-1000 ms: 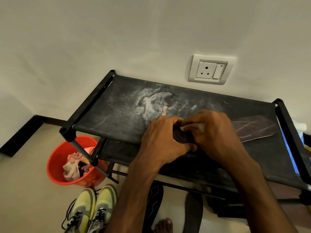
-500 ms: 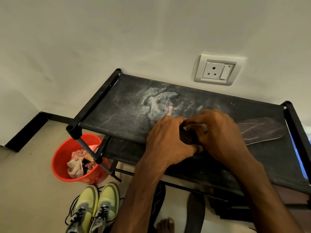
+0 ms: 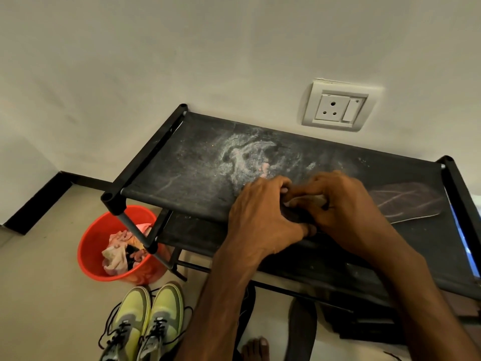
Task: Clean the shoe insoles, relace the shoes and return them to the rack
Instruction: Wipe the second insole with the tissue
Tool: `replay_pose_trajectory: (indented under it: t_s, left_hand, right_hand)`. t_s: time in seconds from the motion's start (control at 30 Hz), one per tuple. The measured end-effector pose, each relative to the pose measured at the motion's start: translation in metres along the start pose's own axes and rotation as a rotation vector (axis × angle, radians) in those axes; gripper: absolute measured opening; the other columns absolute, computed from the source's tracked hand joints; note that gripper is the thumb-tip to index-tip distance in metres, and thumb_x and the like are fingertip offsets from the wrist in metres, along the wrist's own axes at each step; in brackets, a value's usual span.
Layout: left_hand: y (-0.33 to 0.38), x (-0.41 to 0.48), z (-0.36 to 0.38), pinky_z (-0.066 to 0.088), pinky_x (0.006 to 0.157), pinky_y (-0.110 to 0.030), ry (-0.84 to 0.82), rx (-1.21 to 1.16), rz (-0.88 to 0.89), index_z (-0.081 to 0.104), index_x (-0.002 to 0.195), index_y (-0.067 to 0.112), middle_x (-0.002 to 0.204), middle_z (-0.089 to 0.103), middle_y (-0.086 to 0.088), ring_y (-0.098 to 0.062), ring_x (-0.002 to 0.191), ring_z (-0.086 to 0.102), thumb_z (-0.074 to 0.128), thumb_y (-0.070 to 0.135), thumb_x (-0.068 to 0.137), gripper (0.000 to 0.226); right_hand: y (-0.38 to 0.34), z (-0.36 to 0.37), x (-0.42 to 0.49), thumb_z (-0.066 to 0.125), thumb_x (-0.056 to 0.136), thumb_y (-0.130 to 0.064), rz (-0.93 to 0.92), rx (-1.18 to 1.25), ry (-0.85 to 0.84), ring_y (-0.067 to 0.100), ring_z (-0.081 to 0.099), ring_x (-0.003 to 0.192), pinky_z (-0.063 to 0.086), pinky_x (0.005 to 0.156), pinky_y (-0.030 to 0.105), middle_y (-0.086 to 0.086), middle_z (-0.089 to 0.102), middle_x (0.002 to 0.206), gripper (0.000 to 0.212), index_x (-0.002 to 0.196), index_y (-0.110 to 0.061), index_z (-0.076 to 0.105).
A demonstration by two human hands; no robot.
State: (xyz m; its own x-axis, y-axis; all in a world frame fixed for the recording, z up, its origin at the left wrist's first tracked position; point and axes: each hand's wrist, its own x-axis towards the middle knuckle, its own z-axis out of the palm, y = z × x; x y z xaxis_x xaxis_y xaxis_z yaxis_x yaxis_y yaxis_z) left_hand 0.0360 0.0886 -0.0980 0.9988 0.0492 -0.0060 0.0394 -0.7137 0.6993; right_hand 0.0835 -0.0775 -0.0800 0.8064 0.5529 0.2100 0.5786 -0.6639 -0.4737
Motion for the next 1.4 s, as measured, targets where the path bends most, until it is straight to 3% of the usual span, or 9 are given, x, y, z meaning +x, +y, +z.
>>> replay_pose_trajectory:
  t_s: [0.1, 0.3, 0.5, 0.67, 0.8, 0.97, 1.1, 1.23, 1.4]
  left_hand:
    - [0.001, -0.001, -0.001, 0.045, 0.099, -0.031, -0.004, 0.008, -0.010, 0.052, 0.135, 0.038, 0.128, 0.057, 0.015, -0.008, 0.123, 0.048, 0.088, 0.061, 0.061, 0.086]
    - [0.002, -0.002, -0.002, 0.039, 0.095, -0.026, -0.007, 0.014, -0.018, 0.049, 0.139, 0.039, 0.131, 0.056, 0.017, -0.008, 0.127, 0.044, 0.087, 0.061, 0.063, 0.087]
    - [0.005, -0.004, -0.003, 0.035, 0.091, -0.025, -0.010, 0.034, -0.020, 0.045, 0.144, 0.038, 0.133, 0.055, 0.022, -0.007, 0.127, 0.039, 0.086, 0.057, 0.066, 0.090]
    - [0.006, -0.005, -0.003, 0.036, 0.088, -0.024, 0.002, 0.024, -0.028, 0.050, 0.139, 0.040, 0.126, 0.057, 0.025, -0.006, 0.122, 0.041, 0.087, 0.056, 0.064, 0.086]
    - [0.006, -0.005, -0.003, 0.036, 0.087, -0.024, 0.010, 0.017, -0.030, 0.050, 0.139, 0.041, 0.126, 0.057, 0.025, -0.004, 0.121, 0.042, 0.088, 0.058, 0.062, 0.087]
    - [0.006, -0.004, -0.004, 0.044, 0.093, -0.029, -0.003, 0.026, -0.028, 0.054, 0.134, 0.040, 0.123, 0.059, 0.022, -0.008, 0.122, 0.044, 0.087, 0.057, 0.064, 0.079]
    - [0.006, -0.004, -0.003, 0.043, 0.089, -0.028, 0.000, 0.028, -0.023, 0.055, 0.131, 0.041, 0.121, 0.060, 0.021, -0.008, 0.120, 0.045, 0.086, 0.057, 0.064, 0.076]
    - [0.005, -0.004, -0.002, 0.043, 0.090, -0.028, 0.017, 0.041, -0.017, 0.053, 0.135, 0.041, 0.124, 0.060, 0.022, -0.006, 0.121, 0.044, 0.087, 0.060, 0.061, 0.084]
    - [0.004, -0.004, -0.002, 0.047, 0.095, -0.033, 0.019, 0.045, -0.013, 0.054, 0.135, 0.040, 0.126, 0.060, 0.020, -0.008, 0.121, 0.046, 0.087, 0.060, 0.060, 0.084]
  right_hand:
    - [0.008, -0.003, -0.003, 0.071, 0.090, -0.017, 0.024, -0.038, 0.096, 0.009, 0.062, 0.078, 0.056, 0.074, 0.042, -0.007, 0.074, 0.090, 0.022, 0.101, -0.031, 0.082]
    - [0.007, 0.000, 0.000, 0.065, 0.091, -0.029, 0.093, 0.068, 0.201, 0.011, 0.067, 0.091, 0.057, 0.081, 0.043, -0.006, 0.073, 0.099, 0.019, 0.103, -0.028, 0.080]
    - [0.004, 0.005, 0.002, 0.071, 0.091, -0.010, 0.012, 0.020, 0.030, 0.010, 0.065, 0.088, 0.057, 0.079, 0.036, -0.005, 0.072, 0.099, 0.028, 0.109, -0.030, 0.080]
    - [-0.003, -0.010, 0.001, 0.074, 0.091, -0.011, 0.031, 0.130, -0.169, -0.004, 0.065, 0.091, 0.050, 0.075, 0.010, -0.016, 0.072, 0.099, 0.023, 0.101, -0.031, 0.082]
    - [-0.003, -0.019, -0.001, 0.075, 0.090, -0.018, 0.073, 0.167, -0.240, -0.004, 0.068, 0.093, 0.055, 0.080, 0.018, -0.017, 0.075, 0.102, 0.020, 0.096, -0.035, 0.082]
    - [0.000, 0.001, 0.000, 0.070, 0.087, -0.025, 0.058, -0.030, 0.017, 0.016, 0.066, 0.087, 0.057, 0.074, 0.045, -0.010, 0.072, 0.095, 0.024, 0.104, -0.041, 0.078]
    - [0.003, 0.003, 0.001, 0.072, 0.088, -0.019, 0.028, -0.007, -0.002, 0.014, 0.063, 0.085, 0.055, 0.072, 0.041, -0.007, 0.069, 0.093, 0.025, 0.103, -0.037, 0.080]
    - [0.000, -0.019, -0.001, 0.076, 0.088, -0.016, 0.032, 0.143, -0.218, -0.005, 0.066, 0.087, 0.052, 0.076, 0.016, -0.021, 0.071, 0.093, 0.022, 0.094, -0.036, 0.081]
    - [0.005, -0.025, -0.003, 0.076, 0.085, -0.030, 0.068, 0.010, -0.211, -0.001, 0.067, 0.088, 0.059, 0.080, 0.034, -0.026, 0.071, 0.096, 0.021, 0.093, -0.049, 0.076]
